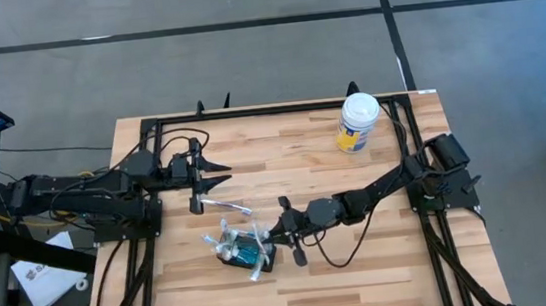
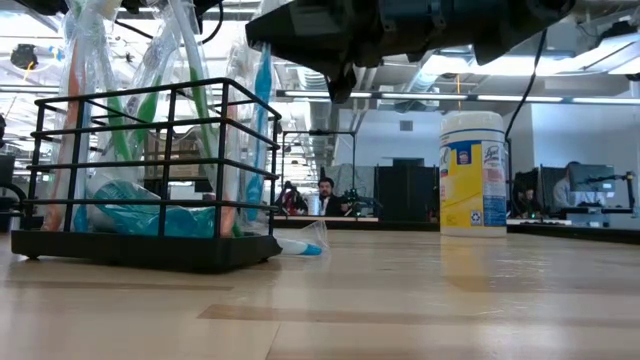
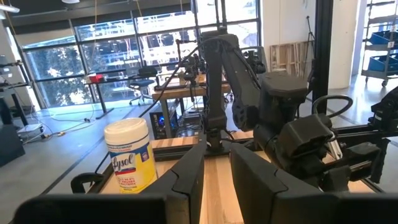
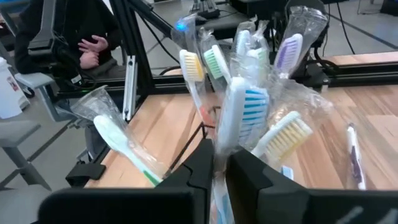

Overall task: Pick & Place toothbrushing station
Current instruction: Put the blue toothbrush into the mesh organizer

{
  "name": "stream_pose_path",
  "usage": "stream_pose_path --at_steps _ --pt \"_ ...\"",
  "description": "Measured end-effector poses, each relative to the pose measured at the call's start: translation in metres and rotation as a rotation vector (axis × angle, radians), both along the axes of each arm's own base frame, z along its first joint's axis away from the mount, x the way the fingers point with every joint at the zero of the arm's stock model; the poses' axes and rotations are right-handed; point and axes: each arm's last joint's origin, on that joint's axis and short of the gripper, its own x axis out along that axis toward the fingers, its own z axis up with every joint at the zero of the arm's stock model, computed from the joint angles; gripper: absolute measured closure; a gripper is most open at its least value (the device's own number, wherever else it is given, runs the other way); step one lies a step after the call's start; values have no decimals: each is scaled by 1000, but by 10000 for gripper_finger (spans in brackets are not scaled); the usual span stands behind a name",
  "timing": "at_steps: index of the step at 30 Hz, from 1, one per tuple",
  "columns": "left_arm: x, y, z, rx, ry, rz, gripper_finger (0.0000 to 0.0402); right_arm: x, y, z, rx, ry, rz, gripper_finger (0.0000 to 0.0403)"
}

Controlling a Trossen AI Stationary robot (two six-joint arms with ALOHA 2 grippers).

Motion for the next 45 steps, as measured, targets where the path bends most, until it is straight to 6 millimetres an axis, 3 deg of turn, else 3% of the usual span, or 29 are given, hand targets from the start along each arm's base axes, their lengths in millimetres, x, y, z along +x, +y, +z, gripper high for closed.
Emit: stream_pose_path --at_steps 10,17,33,45 --pt "0 0 0 0 0 0 327 0 1 -2 -30 11 7 390" --pt "0 0 0 0 1 0 327 9 0 -25 2 1 -10 376" --pt "0 0 0 0 0 0 327 5 -3 -18 -2 49 -10 372" --pt "0 0 0 0 0 1 327 2 -3 -5 2 21 -9 306"
